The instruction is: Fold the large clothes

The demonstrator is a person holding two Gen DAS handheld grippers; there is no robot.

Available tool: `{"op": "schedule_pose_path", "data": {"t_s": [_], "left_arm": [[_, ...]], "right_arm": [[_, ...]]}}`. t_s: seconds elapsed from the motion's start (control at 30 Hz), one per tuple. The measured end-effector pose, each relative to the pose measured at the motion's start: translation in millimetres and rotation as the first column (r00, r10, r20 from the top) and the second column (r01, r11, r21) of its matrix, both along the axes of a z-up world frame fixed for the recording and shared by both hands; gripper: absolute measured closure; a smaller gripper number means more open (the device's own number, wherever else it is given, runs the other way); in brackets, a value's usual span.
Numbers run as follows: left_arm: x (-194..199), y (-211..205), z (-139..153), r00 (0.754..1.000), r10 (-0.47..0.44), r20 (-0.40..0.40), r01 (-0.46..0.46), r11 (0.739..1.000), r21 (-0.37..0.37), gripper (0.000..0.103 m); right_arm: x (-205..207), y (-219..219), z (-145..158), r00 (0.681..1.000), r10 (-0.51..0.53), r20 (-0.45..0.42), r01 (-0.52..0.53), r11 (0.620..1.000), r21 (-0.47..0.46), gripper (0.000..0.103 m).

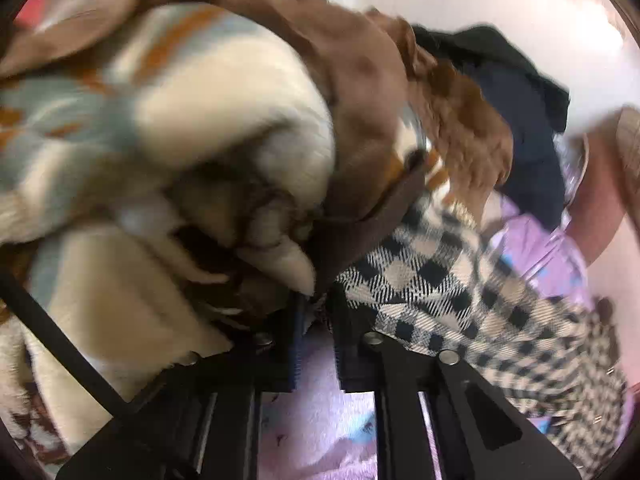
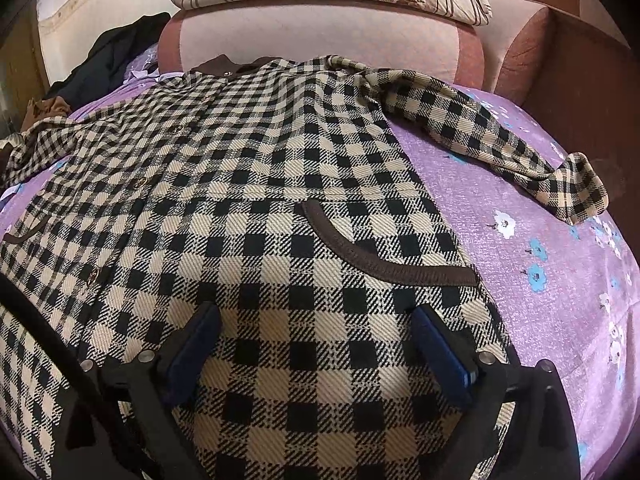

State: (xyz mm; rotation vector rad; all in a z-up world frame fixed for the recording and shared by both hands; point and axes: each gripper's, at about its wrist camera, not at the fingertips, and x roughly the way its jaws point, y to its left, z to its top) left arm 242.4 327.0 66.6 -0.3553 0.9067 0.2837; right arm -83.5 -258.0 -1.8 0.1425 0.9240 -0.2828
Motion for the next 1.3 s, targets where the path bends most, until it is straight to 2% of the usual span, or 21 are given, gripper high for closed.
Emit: {"op": "schedule_pose_path", "data": {"t_s": [0.03,0.1,0.17,0.23,0.33,0.4,0.43,0.47,0.5,0.63,0.73,0.87,0.9,0.93,0.97,1.0,1.03,1.17,1.3], "left_arm": [[-3,2,5,1.0,0.002,0.01,-0.002,1.0,-0.005,0.093],[-11,5,22,0.999,0.022,0.035,-0.023,1.0,0.013,0.103],[-21,8,40,0.997,0.049,0.065,-0.053,0.997,0.049,0.103],[-32,16,55,0.994,0.059,0.093,-0.062,0.998,0.028,0.103],[-44,15,70,0.992,0.001,0.129,-0.001,1.0,-0.003,0.103],[-48,11,73,0.988,-0.042,0.151,0.048,0.998,-0.034,0.096],[-48,7,73,0.986,-0.062,0.156,0.071,0.996,-0.052,0.079],[-49,4,71,0.985,-0.084,0.153,0.096,0.993,-0.074,0.067],[-47,0,67,0.984,-0.099,0.15,0.113,0.989,-0.091,0.049],[-37,-16,40,0.985,-0.141,0.1,0.154,0.978,-0.138,0.047],[-21,-21,11,0.992,-0.113,0.061,0.121,0.979,-0.163,0.047],[-8,-19,-12,0.995,-0.091,0.041,0.098,0.97,-0.221,0.047],[-5,-19,-16,0.995,-0.092,0.041,0.099,0.966,-0.238,0.048],[-2,-19,-19,0.995,-0.094,0.042,0.102,0.961,-0.256,0.06],[0,-18,-20,0.995,-0.09,0.039,0.097,0.959,-0.267,0.082],[0,-17,-20,0.997,-0.074,0.031,0.079,0.96,-0.269,0.094],[-2,-15,-19,0.998,-0.055,0.032,0.062,0.96,-0.274,0.099],[-9,-22,-5,0.997,-0.053,0.056,0.065,0.964,-0.259,0.099],[-21,-50,30,0.985,-0.119,0.125,0.147,0.958,-0.245,0.1]], "right_arm": [[0,0,0,1.0,0.0,0.0,0.0,1.0,0.0,0.004],[0,0,0,1.0,0.0,0.001,0.0,1.0,0.0,0.004],[0,0,0,1.0,0.0,0.001,0.0,1.0,0.001,0.004],[0,0,0,1.0,0.0,0.001,0.0,1.0,0.001,0.004],[0,0,0,1.0,0.001,0.0,-0.001,1.0,0.002,0.004],[0,0,0,1.0,0.001,0.001,-0.001,1.0,0.001,0.004],[0,0,0,1.0,0.001,0.001,-0.001,1.0,0.0,0.004],[0,0,0,1.0,0.001,0.001,-0.001,1.0,0.001,0.004],[0,0,0,1.0,0.001,0.001,-0.001,1.0,0.001,0.004],[0,0,0,1.0,0.002,0.002,-0.002,1.0,0.001,0.004],[0,0,-1,1.0,0.002,0.001,-0.002,1.0,0.0,0.004],[0,0,-1,1.0,0.002,0.001,-0.002,1.0,0.001,0.003],[0,0,-1,1.0,0.003,0.001,-0.003,1.0,0.0,0.003],[0,0,-1,1.0,0.002,0.001,-0.002,1.0,0.0,0.003],[1,0,-2,1.0,0.003,0.001,-0.003,1.0,0.0,0.003],[2,0,-2,1.0,0.003,0.0,-0.003,1.0,-0.001,0.003],[2,1,-2,1.0,0.004,0.0,-0.004,1.0,-0.001,0.003],[2,1,-2,1.0,0.004,0.0,-0.004,1.0,-0.001,0.002],[1,0,-2,1.0,0.004,0.001,-0.004,1.0,0.0,0.002]]}}
